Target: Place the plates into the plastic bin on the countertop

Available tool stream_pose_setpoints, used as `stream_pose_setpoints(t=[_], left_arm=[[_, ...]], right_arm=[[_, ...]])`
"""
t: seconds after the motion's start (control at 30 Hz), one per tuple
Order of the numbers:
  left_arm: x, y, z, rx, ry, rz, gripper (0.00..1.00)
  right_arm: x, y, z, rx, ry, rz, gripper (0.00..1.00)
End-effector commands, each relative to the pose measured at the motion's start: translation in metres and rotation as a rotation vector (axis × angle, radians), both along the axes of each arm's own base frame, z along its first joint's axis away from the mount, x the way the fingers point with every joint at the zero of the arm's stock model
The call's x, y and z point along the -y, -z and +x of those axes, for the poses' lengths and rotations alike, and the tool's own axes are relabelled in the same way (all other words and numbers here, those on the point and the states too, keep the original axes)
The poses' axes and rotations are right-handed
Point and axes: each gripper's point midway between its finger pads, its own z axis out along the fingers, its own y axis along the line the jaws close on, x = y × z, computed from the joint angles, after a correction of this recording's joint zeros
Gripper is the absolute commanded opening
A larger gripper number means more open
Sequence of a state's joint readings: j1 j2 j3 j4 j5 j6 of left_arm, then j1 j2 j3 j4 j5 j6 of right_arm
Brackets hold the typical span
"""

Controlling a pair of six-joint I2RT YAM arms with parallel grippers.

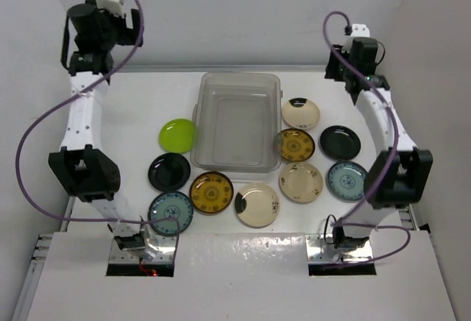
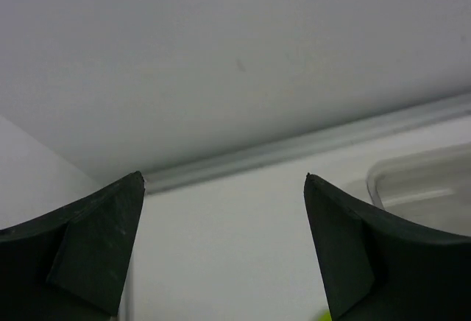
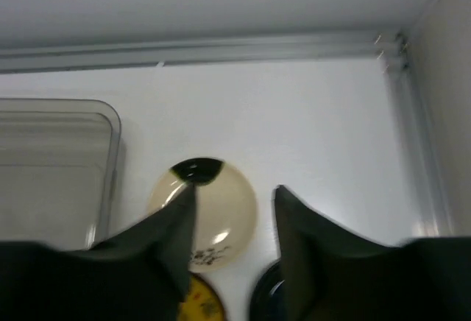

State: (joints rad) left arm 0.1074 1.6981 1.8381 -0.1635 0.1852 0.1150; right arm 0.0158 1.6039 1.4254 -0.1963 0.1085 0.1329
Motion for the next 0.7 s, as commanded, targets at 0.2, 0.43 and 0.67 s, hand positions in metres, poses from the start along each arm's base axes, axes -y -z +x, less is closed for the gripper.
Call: stream_pose_setpoints(t=[0.2, 0.43, 0.67], left_arm=[[-0.031, 0.205, -0.043, -0.705, 0.107, -0.32, 0.79], [-0.021, 0.276, -0.048, -0.85, 0.167, -0.335, 0.76], [-0.017, 0.32, -0.057, -0.948, 0.181, -0.362, 0.75]], right_arm=[[0.032, 0.16, -0.005, -0.485, 0.16, 0.622, 0.7], [0.011, 0.21, 0.013, -0.576, 0.026, 0.688, 0.58], [-0.003, 0.254, 0.002, -0.649, 0.07, 0.737, 0.43]])
